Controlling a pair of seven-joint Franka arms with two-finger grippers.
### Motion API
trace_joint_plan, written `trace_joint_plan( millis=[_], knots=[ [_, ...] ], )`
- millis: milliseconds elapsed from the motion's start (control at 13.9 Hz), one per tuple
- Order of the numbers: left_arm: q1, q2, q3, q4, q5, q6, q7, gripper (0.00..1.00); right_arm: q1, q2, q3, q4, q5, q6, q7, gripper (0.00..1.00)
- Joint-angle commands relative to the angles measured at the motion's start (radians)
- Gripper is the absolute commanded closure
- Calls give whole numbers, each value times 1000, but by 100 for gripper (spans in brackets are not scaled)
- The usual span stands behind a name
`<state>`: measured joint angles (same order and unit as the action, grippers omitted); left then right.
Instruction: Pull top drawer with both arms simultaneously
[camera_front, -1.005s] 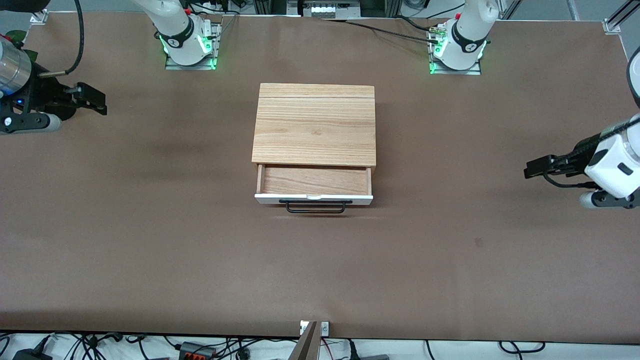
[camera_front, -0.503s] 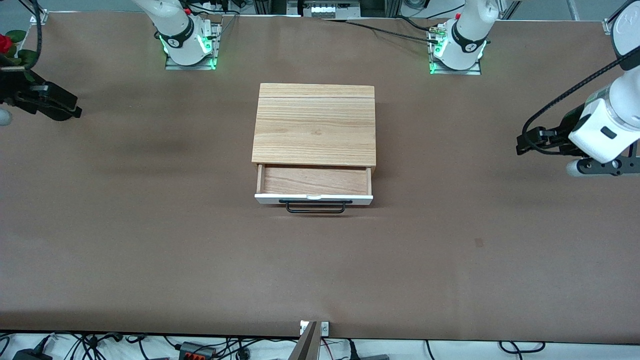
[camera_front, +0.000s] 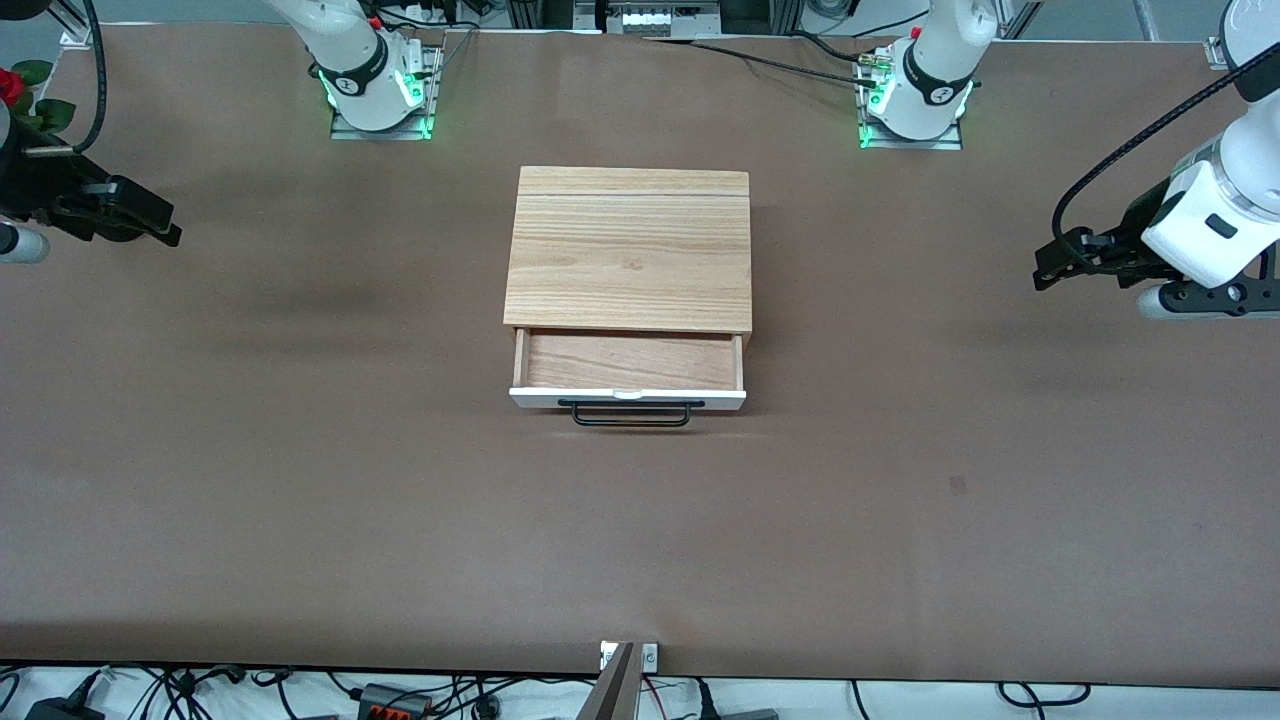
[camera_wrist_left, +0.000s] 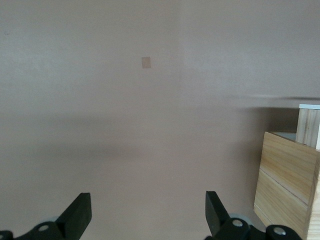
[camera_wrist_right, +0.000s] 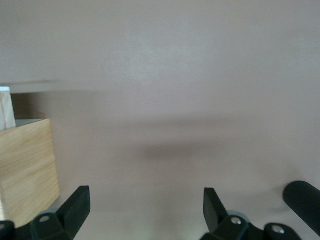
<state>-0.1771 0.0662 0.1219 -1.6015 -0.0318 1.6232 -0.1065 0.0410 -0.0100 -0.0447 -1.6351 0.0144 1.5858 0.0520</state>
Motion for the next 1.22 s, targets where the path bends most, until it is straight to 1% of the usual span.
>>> trace_joint_plan(
  millis=[0, 431, 503, 574, 646, 718, 790, 1149],
  knots=[
    [4, -23, -10, -25, 43, 17, 14, 0, 14, 19, -12, 23, 19, 3, 3, 0],
    [4, -22, -13, -18, 43, 18, 14, 0, 13, 19, -12, 24, 10, -4, 3, 0],
    [25, -23, -39, -20, 43, 18, 14, 0, 13, 18, -12, 23, 10, -6, 3, 0],
    [109, -23, -112, -21, 43, 20, 14, 0, 13, 18, -12, 24, 10, -6, 3, 0],
    [248, -23, -257, -21, 43, 23, 14, 0, 13, 18, -12, 24, 10, -6, 3, 0],
    [348, -26, -360, -21, 43, 29, 14, 0, 10, 18, -14, 24, 10, -7, 3, 0],
    [370, -25, -393, -21, 44, 30, 13, 0, 10, 16, -14, 24, 10, -9, 3, 0],
    [367, -20, -393, -18, 46, 30, 13, 0, 7, 15, -14, 23, 9, -10, 3, 0]
  ],
)
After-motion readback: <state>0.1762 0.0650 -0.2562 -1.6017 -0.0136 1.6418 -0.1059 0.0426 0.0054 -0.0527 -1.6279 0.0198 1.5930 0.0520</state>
